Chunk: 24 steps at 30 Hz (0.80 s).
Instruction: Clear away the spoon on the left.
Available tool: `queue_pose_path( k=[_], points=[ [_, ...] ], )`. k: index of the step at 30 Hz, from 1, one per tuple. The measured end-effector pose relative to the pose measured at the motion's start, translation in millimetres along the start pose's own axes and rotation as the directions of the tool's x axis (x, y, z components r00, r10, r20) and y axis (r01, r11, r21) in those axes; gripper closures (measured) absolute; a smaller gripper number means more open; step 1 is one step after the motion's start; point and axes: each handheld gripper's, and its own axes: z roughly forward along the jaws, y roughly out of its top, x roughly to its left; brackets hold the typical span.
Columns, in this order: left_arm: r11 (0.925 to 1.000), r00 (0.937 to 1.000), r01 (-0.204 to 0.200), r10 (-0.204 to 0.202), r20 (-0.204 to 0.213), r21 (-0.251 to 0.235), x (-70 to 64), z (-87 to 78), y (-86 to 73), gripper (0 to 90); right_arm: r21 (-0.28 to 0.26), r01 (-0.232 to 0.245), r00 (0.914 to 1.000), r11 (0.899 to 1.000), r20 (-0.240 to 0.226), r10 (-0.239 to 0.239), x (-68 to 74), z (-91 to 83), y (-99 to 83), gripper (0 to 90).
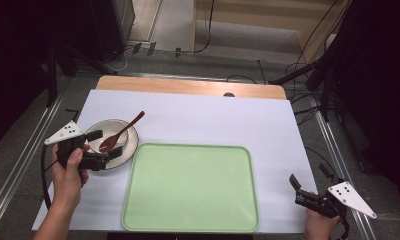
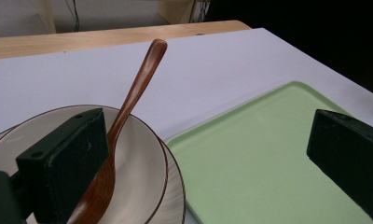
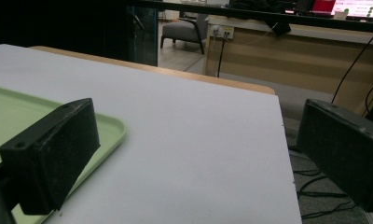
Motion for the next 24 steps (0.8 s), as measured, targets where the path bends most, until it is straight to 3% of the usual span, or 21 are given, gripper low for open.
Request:
queue_pose_path(
  k=[4, 5, 11, 17, 18, 19, 24],
  points=[
    [0.9997, 0.9997, 0.022, -0.022, 0.003, 0.012, 4.8, 7.7, 2.7, 0.0, 0.000, 0.000, 1.0000, 1.000, 0.003, 0.000, 0.0, 0.0, 0.0, 0.0],
    [0.9989, 0.9990, 0.044, -0.044, 0.001, 0.014, 6.8, 10.7, 4.3, 0.0, 0.001, -0.003, 1.0000, 1.000, 0.004, 0.003, 0.0, -0.1, 0.0, 0.0],
    [0.9951, 0.9962, 0.083, -0.081, -0.032, 0.054, 13.9, 27.2, 15.1, 3.0, 0.001, -0.003, 1.0000, 1.000, 0.004, 0.003, 0.0, 0.2, 0.0, 0.0],
    [0.9873, 0.9894, 0.090, -0.074, -0.125, 0.131, 18.0, 55.5, 25.6, 16.5, 0.003, -0.003, 1.0000, 1.000, 0.005, 0.003, 0.2, 0.0, -0.1, 0.0],
    [0.9873, 0.9894, 0.090, -0.074, -0.125, 0.131, 18.0, 55.5, 25.6, 19.0, 0.003, -0.003, 1.0000, 1.000, 0.005, 0.003, 0.2, 0.0, -0.1, 0.0],
    [0.9848, 0.9843, 0.100, -0.077, -0.159, 0.142, 18.2, 64.3, 27.2, 21.9, 0.005, -0.003, 1.0000, 1.000, 0.007, 0.003, 0.4, 0.2, -0.1, 0.0],
    [0.9809, 0.9781, 0.106, -0.073, -0.195, 0.163, 19.6, 79.5, 28.5, 29.6, 0.002, 0.002, 1.0000, 1.000, 0.005, -0.002, 0.5, 0.1, -0.2, 0.0]
  ],
)
